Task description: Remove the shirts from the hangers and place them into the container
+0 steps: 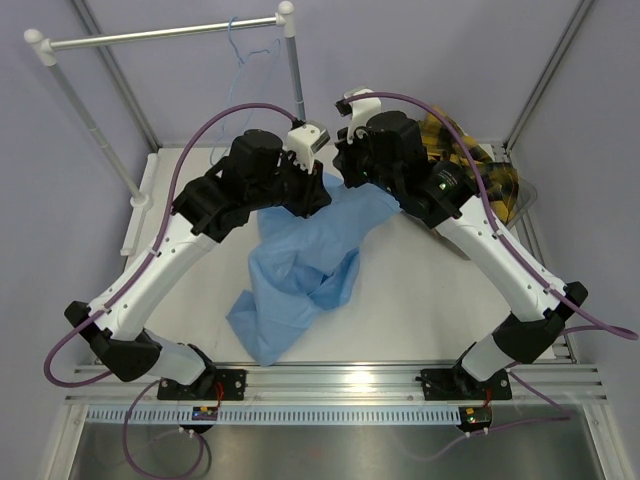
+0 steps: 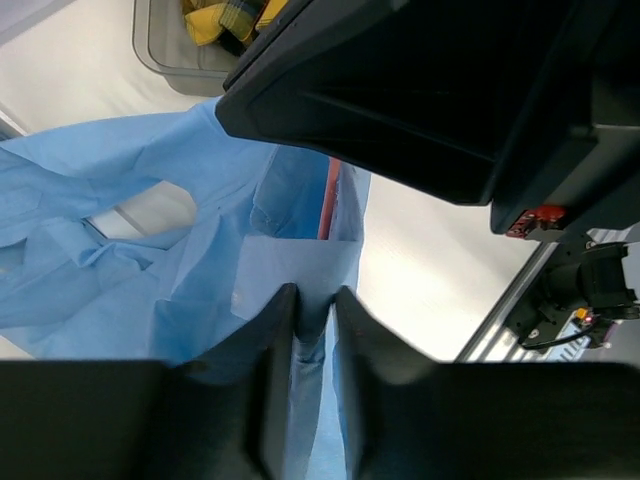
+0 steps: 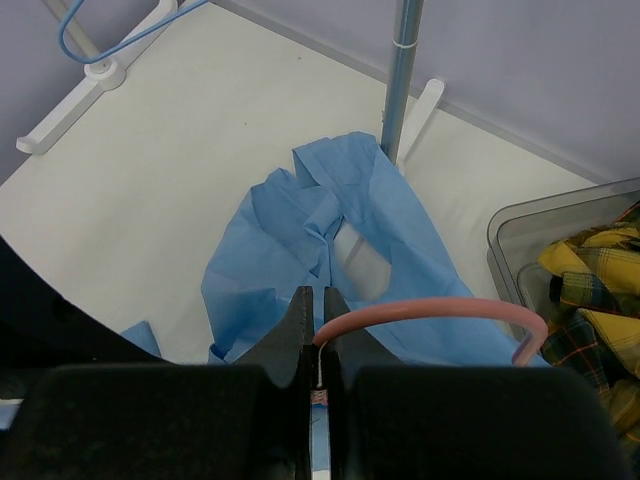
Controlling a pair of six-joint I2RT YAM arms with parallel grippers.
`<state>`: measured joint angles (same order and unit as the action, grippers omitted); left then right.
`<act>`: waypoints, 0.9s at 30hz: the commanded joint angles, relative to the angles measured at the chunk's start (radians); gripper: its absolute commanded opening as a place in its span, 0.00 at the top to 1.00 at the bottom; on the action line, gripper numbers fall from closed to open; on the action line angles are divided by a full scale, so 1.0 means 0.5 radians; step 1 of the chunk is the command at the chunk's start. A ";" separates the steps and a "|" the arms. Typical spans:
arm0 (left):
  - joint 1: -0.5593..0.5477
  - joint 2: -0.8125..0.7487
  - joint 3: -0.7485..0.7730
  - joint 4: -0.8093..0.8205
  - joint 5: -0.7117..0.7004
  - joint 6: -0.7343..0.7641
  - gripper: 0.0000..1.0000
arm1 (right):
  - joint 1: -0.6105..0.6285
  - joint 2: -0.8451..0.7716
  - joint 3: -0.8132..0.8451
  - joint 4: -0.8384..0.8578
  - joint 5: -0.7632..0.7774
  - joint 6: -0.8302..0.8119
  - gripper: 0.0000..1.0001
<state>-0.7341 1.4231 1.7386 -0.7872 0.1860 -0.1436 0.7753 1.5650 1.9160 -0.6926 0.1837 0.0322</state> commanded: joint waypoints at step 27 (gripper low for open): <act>-0.010 -0.453 -0.342 0.154 -0.084 0.017 1.00 | 0.020 0.048 0.018 -0.020 0.311 -0.077 1.00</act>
<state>-0.7418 1.1915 1.5459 -0.7284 0.1177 -0.1169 0.7971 1.5730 1.8870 -0.6914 0.2970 0.0231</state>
